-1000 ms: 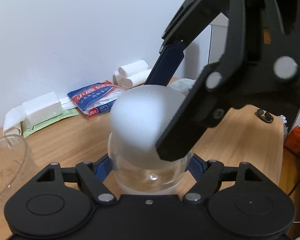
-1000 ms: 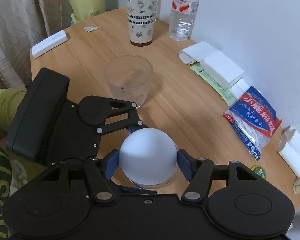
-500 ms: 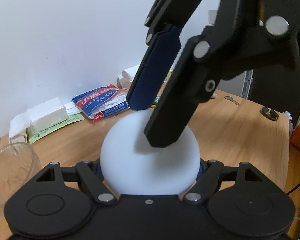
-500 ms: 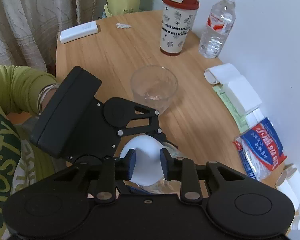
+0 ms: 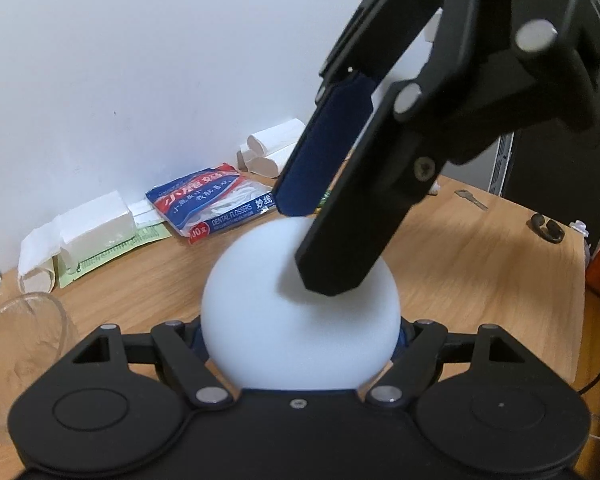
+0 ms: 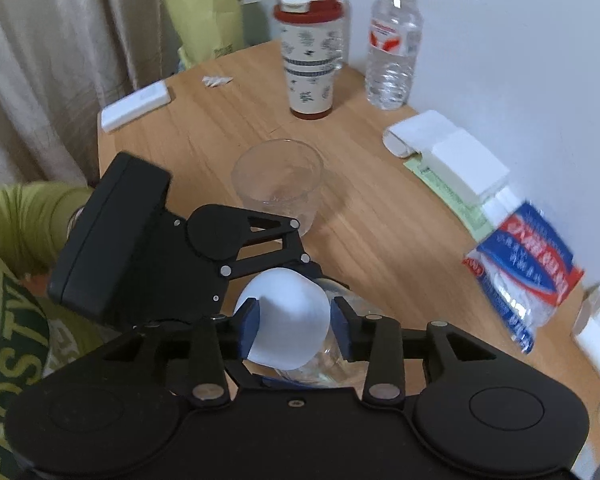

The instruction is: Unscrew bottle cap and pour

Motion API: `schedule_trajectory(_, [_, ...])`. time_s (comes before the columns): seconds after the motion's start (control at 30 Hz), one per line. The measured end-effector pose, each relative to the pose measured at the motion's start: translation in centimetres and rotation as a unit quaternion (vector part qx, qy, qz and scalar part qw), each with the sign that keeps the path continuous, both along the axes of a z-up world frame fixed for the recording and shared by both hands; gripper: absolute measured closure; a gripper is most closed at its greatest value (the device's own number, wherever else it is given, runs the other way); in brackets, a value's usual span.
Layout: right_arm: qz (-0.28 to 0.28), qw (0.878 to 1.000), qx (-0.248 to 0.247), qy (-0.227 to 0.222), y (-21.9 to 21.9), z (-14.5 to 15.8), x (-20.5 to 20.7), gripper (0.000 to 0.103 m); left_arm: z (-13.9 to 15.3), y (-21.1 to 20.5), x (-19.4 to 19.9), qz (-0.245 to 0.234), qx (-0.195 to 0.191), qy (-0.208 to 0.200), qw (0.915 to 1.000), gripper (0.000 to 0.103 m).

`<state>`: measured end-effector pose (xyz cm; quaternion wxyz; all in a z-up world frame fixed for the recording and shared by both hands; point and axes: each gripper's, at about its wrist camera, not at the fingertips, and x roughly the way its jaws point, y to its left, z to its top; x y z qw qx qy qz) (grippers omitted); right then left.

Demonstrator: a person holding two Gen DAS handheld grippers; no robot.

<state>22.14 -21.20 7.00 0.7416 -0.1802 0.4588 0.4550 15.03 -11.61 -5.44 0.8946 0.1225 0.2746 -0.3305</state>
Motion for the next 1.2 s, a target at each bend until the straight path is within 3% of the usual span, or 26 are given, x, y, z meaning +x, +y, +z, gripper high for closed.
schedule_trajectory(0.27, [-0.036,0.998,0.039,0.03,-1.9,-0.7,0.9,0.052,0.1,-0.3,0.2,0.009,0.004,0.001,1.0,0.024])
schedule_trajectory(0.8, [-0.062,0.995,0.068,0.045,-3.2,-1.5,1.8,0.052,0.0,-0.5,1.3,0.034,-0.009,0.007,0.9994,0.023])
schedule_trajectory(1.0, [-0.066,0.995,0.063,0.034,-3.1,-1.5,2.0,0.052,0.3,-0.6,1.4,0.046,-0.011,-0.016,0.9988,0.023])
schedule_trajectory(1.07, [-0.069,0.995,0.057,0.03,-2.9,-1.6,2.1,0.048,0.8,-0.6,1.3,0.05,-0.015,-0.034,0.998,0.023])
schedule_trajectory(1.2, [-0.082,0.995,0.043,0.025,-2.9,-1.8,2.6,0.044,0.7,-0.7,2.1,0.064,-0.007,-0.032,0.9974,0.023])
